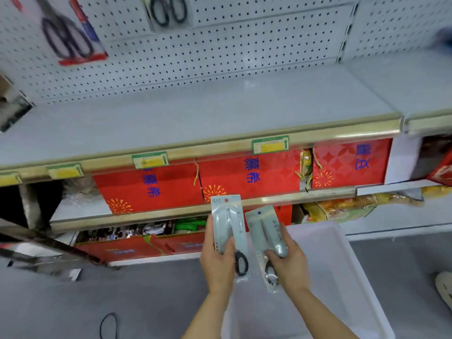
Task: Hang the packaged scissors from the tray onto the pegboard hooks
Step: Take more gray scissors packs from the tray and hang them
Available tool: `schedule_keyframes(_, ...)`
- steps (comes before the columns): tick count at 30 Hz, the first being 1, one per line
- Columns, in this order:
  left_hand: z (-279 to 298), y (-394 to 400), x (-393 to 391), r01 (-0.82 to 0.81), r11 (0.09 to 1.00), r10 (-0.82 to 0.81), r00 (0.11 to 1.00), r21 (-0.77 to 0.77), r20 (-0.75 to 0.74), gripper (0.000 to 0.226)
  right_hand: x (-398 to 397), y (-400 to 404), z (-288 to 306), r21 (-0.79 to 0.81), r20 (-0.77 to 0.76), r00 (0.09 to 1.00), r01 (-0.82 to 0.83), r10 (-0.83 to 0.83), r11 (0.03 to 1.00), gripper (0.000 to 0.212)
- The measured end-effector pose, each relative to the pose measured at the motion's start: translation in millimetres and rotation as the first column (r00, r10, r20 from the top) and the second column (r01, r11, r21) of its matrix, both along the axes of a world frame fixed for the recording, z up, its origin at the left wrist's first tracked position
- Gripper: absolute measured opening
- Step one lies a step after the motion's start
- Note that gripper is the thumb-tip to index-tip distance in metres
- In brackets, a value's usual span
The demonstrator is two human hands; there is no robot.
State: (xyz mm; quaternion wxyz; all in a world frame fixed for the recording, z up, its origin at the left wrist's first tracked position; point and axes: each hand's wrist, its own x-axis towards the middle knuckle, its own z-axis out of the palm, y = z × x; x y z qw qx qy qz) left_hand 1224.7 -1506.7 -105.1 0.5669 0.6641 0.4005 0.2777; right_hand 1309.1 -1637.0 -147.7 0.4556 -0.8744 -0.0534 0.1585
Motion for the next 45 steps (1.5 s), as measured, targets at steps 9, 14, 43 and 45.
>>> schedule_keyframes(9, 123.1, 48.6, 23.7, -0.081, 0.986, 0.051, 0.978, 0.142, 0.203, 0.079, 29.2, 47.6, 141.2, 0.2, 0.307, 0.952, -0.061, -0.003, 0.978, 0.08)
schedule_keyframes(14, 194.4, 75.6, 42.6, -0.129, 0.962, 0.052, 0.951, 0.24, 0.304, 0.077, 42.4, 68.3, 209.5, 0.285, 0.416, 0.908, -0.086, -0.042, 0.955, 0.079)
schedule_keyframes(43, 384.5, 186.1, 177.4, -0.052, 0.955, -0.115, 0.843, 0.293, 0.525, 0.076, 102.2, 166.5, 404.2, 0.633, 0.491, 0.831, -0.133, -0.263, 0.763, 0.074)
schedule_keyframes(45, 381.3, 188.9, 180.7, -0.044, 0.951, -0.13, 0.84, 0.306, 0.527, 0.076, 103.8, 170.2, 404.3, 0.635, 0.486, 0.833, -0.131, -0.262, 0.761, 0.074)
